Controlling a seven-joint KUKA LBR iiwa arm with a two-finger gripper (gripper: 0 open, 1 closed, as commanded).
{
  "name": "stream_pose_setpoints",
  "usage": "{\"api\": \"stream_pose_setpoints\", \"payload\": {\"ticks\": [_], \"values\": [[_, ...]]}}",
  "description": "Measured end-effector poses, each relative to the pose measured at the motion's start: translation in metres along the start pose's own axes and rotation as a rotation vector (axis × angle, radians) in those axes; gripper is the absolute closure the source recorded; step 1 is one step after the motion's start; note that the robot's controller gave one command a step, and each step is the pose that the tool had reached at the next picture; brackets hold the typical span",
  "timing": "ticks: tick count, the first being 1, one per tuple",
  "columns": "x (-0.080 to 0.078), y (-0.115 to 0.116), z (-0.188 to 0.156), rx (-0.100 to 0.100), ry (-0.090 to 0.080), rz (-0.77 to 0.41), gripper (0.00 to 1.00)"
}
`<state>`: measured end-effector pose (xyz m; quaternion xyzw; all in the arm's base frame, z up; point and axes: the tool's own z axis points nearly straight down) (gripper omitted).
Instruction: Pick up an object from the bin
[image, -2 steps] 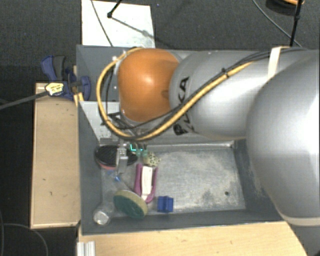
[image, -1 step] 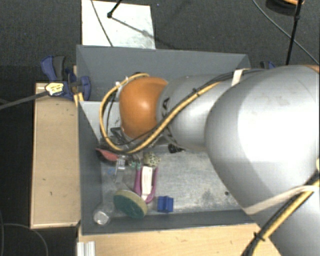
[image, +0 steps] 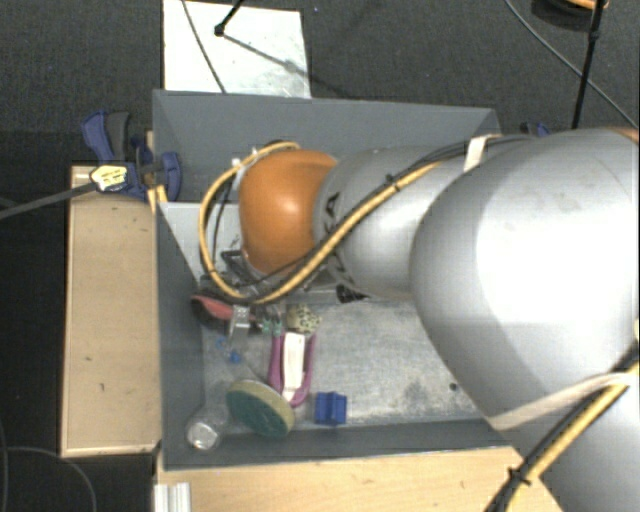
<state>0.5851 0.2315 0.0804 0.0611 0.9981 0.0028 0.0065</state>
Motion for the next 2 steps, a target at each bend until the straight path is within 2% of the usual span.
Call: {"api": "stream_pose_setpoints", "payload": {"ticks": [1, 2], "values": [[0.01, 0.021, -0.117, 0.0, 0.005, -0.028, 1.0], [0.019, -0.007, -0.201, 0.003, 0.004, -0.063, 1.0]]}}
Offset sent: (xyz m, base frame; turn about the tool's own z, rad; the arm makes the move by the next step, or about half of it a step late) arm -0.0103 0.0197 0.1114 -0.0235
